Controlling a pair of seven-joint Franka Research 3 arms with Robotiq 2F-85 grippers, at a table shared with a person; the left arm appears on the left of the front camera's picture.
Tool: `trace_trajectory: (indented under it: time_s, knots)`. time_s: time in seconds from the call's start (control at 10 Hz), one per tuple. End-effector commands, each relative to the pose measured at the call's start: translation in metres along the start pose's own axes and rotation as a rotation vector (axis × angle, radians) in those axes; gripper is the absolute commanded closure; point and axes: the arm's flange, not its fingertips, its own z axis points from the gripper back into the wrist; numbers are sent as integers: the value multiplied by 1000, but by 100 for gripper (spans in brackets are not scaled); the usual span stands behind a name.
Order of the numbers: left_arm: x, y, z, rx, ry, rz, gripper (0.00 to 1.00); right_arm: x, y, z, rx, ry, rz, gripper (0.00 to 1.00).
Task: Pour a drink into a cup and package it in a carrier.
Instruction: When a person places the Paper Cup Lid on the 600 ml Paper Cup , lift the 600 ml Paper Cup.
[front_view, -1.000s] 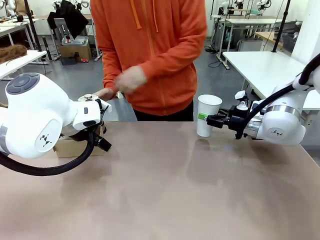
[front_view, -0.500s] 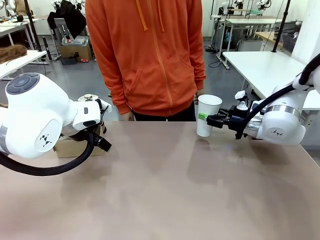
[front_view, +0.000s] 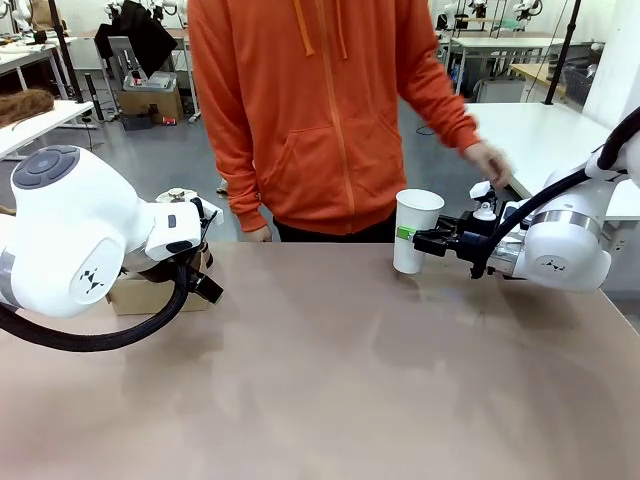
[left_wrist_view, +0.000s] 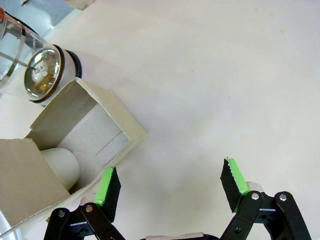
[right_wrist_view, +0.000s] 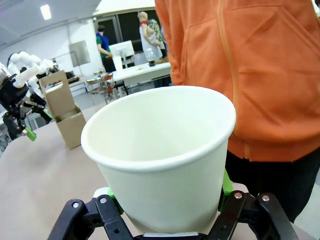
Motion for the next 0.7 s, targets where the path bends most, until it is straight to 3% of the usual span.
trace_trajectory:
  time_s: [0.0,0.6]
  knots:
    - [0,0,0,-1,-1,1,0,4,2,0,-3,-14,0,20]
    - [0,0,0,-1,-1,1,0,4,2,0,-3,-14,0,20]
